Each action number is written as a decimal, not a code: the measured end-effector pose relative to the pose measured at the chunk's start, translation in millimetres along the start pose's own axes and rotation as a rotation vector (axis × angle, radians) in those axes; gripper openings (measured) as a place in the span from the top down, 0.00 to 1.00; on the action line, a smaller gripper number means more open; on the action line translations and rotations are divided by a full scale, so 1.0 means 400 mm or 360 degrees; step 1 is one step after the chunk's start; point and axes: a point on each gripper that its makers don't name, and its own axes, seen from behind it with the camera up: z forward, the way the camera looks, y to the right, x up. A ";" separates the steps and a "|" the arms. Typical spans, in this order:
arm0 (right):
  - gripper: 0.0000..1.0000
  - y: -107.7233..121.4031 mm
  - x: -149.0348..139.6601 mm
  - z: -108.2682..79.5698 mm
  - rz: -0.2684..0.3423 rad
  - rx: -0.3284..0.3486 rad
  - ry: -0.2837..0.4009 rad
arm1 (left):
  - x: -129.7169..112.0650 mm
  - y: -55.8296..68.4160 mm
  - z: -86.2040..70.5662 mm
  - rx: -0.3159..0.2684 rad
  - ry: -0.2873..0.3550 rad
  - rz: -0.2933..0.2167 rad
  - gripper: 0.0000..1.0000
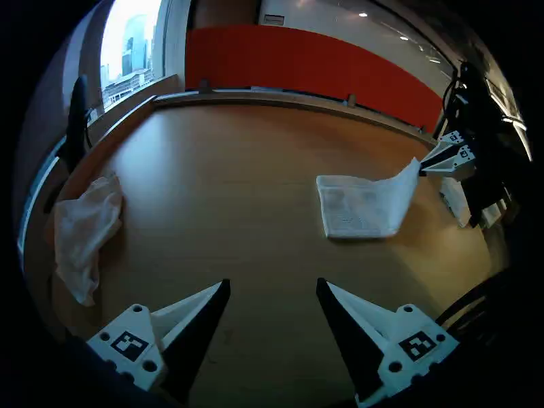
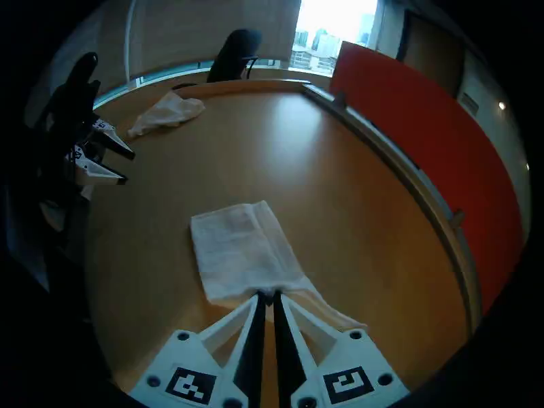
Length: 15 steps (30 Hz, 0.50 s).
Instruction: Fold towel
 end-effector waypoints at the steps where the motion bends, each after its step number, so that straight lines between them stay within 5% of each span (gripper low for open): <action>1: 0.92 -0.003 0.009 0.008 -0.0012 0.0011 0.0001 | -0.001 -0.002 -0.002 0.0002 0.0002 -0.0007 0.06; 15: 0.92 -0.096 0.115 0.157 -0.0190 0.0221 -0.0015 | -0.032 -0.027 -0.031 0.0057 0.0013 -0.0091 0.06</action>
